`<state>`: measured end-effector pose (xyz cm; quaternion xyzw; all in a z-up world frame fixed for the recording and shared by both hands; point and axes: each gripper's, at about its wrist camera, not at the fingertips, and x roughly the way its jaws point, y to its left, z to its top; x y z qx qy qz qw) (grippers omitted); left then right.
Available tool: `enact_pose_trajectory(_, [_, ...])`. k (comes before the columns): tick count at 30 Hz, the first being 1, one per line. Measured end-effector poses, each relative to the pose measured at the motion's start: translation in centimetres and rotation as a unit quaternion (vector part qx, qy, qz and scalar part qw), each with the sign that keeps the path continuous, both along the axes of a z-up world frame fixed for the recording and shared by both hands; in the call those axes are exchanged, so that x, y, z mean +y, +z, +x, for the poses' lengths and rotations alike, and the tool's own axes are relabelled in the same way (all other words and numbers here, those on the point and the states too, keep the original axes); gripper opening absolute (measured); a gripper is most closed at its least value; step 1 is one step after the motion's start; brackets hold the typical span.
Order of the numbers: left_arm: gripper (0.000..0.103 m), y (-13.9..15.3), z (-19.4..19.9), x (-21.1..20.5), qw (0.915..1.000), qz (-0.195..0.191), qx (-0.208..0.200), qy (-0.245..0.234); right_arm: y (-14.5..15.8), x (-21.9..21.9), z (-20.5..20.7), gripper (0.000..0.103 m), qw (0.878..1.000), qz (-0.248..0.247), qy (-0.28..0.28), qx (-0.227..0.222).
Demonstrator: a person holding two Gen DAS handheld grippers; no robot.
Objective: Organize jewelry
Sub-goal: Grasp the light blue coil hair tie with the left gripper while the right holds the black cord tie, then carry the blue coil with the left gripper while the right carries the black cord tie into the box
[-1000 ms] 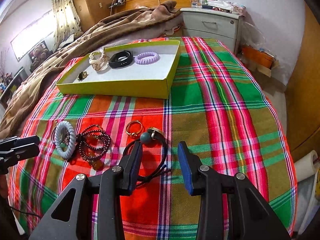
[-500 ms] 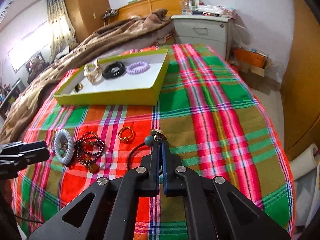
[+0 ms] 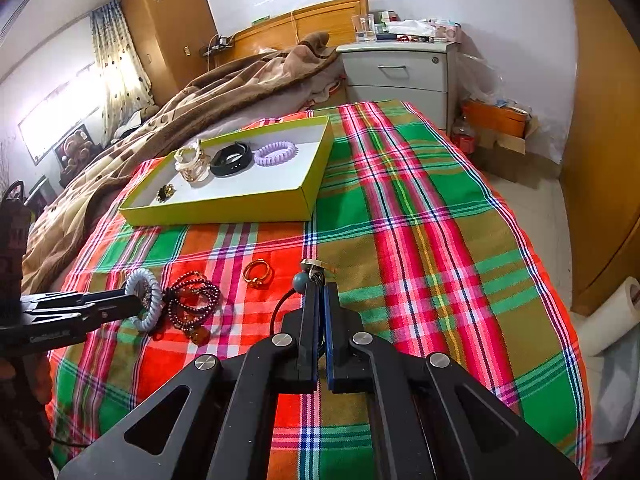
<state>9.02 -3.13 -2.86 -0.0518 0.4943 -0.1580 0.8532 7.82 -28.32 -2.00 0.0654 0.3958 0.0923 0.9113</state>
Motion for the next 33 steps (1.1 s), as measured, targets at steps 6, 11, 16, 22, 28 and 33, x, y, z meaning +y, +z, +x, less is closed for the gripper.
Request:
enact_pose_trajectory(6, [0.015,-0.1,0.1,-0.3,0.9999,0.009,-0.003,-0.003,0.0,0.0,-0.1,0.002,1.0,0.002,-0.003,0.0])
enact_pose_trajectory(11, [0.01,0.0,0.0,-0.3,0.9999,0.012,-0.006,-0.006,0.0,0.0,-0.1,0.002,1.0,0.002,-0.004,0.0])
enact_pose_trajectory(16, [0.01,0.2,-0.2,0.0,0.9999,0.005,-0.01,-0.004,0.1,0.0,-0.3,0.002,1.0,0.002,-0.007,-0.002])
enact_pose_trajectory(22, [0.01,0.7,-0.5,0.5,0.9998,-0.008,-0.019,-0.001,0.3,0.0,-0.5,0.002,1.0,0.003,-0.008,-0.005])
enact_pose_trajectory(28, [0.01,1.6,-1.0,0.9,0.9994,-0.02,-0.03,-0.002,0.8,0.1,-0.7,0.002,1.0,0.004,-0.009,-0.011])
enact_pose_trajectory(33, [0.01,2.4,-1.3,0.9,0.9988,-0.026,-0.041,-0.006,1.1,0.3,-0.8,0.002,1.0,0.004,-0.01,-0.015])
